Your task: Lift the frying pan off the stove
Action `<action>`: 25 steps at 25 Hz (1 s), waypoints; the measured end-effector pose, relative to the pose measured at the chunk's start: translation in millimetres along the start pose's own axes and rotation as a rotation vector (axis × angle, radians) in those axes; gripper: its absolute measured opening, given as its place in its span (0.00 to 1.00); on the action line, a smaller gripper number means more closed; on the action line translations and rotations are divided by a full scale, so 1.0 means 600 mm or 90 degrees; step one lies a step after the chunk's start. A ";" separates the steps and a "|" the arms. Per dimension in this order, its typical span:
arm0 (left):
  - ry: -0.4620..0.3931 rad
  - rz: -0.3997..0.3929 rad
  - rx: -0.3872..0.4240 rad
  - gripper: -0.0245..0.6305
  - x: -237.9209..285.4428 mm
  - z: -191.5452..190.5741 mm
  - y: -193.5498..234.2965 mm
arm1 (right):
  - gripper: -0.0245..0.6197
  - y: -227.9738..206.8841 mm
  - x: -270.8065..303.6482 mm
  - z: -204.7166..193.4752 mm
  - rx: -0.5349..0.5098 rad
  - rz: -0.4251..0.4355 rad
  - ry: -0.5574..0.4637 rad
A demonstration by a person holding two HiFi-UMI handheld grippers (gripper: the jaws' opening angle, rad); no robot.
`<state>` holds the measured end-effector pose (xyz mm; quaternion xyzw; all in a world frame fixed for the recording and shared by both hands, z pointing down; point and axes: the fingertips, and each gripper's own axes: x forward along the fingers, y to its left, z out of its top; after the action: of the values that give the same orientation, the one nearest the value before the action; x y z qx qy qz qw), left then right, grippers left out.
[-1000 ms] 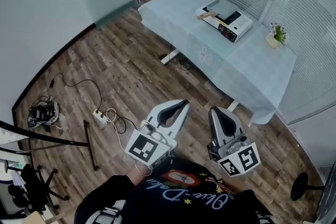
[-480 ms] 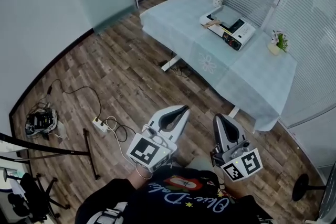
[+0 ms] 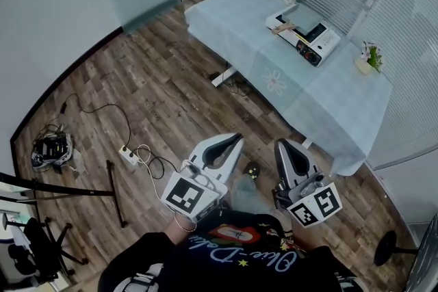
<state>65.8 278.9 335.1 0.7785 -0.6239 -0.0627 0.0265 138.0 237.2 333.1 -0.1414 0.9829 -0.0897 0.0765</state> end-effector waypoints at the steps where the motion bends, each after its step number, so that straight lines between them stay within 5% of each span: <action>1: 0.002 0.006 0.001 0.05 0.004 0.001 0.008 | 0.04 -0.004 0.009 0.000 0.000 0.007 0.001; 25: 0.033 0.037 0.044 0.05 0.255 -0.001 0.138 | 0.04 -0.280 0.154 0.004 0.061 0.017 -0.022</action>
<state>18.1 111.6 335.8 0.7617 -0.6474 -0.0204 0.0175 95.5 51.1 352.9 -0.1257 0.9779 -0.1329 0.1010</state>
